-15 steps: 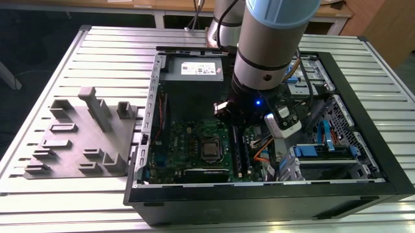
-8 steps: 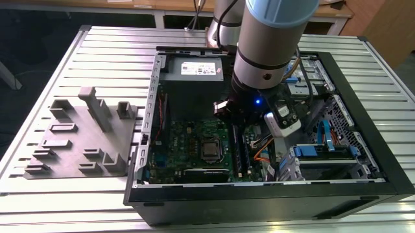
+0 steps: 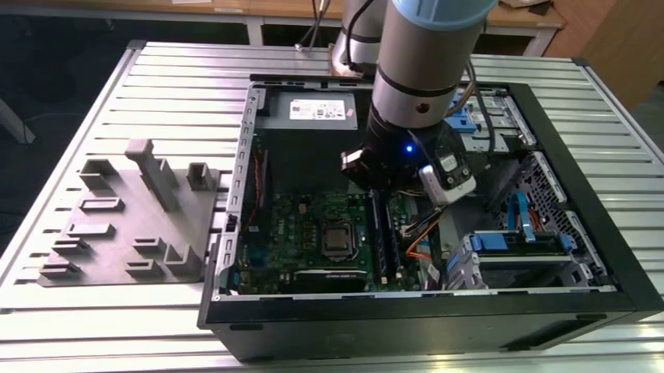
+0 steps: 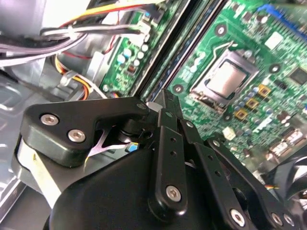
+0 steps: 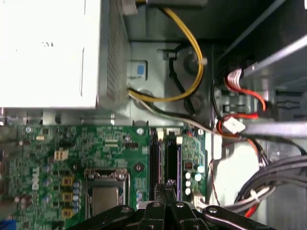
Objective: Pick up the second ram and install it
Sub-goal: 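Press down the second ram until it locks into place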
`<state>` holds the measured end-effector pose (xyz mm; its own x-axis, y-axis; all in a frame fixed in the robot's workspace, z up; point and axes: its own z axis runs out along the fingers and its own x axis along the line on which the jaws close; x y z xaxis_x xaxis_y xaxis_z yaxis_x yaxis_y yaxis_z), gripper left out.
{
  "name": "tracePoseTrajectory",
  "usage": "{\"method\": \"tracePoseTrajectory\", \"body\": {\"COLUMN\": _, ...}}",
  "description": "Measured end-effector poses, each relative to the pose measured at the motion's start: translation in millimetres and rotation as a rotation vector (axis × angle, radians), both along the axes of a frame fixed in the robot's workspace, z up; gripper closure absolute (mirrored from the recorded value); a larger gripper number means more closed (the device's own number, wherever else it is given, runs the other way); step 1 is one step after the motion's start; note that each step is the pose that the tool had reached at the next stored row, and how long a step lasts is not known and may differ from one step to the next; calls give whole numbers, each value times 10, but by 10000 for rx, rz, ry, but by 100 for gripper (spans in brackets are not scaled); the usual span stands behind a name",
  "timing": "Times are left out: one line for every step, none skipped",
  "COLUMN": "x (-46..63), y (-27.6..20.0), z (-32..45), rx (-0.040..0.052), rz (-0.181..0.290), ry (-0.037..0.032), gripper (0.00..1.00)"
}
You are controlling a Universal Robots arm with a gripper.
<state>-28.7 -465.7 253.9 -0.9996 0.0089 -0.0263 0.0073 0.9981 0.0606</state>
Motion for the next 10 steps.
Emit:
{"method": "tracePoseTrajectory", "body": {"x": 0, "y": 15, "z": -1, "rx": -1, "rz": 0, "ry": 0, "gripper": 93}}
{"method": "tracePoseTrajectory", "body": {"x": 0, "y": 25, "z": -2, "rx": -1, "rz": 0, "ry": 1, "gripper": 93}}
{"method": "tracePoseTrajectory", "body": {"x": 0, "y": 35, "z": -5, "rx": -2, "rz": 0, "ry": 1, "gripper": 93}}
{"method": "tracePoseTrajectory", "body": {"x": 0, "y": 47, "z": -10, "rx": -2, "rz": 0, "ry": 1, "gripper": 93}}
{"method": "tracePoseTrajectory", "body": {"x": 1, "y": 60, "z": -21, "rx": -1, "rz": 0, "ry": 0, "gripper": 93}}
{"method": "tracePoseTrajectory", "body": {"x": 1, "y": 71, "z": -37, "rx": 1, "rz": 0, "ry": 0, "gripper": 93}}
{"method": "tracePoseTrajectory", "body": {"x": 1, "y": 84, "z": -52, "rx": 0, "rz": -1, "ry": 0, "gripper": 93}}
{"method": "tracePoseTrajectory", "body": {"x": 1, "y": 99, "z": -66, "rx": -2, "rz": 0, "ry": 1, "gripper": 93}}
{"method": "tracePoseTrajectory", "body": {"x": 1, "y": 115, "z": -83, "rx": -3, "rz": -1, "ry": 1, "gripper": 93}}
{"method": "tracePoseTrajectory", "body": {"x": 1, "y": 128, "z": -102, "rx": -3, "rz": 0, "ry": 0, "gripper": 93}}
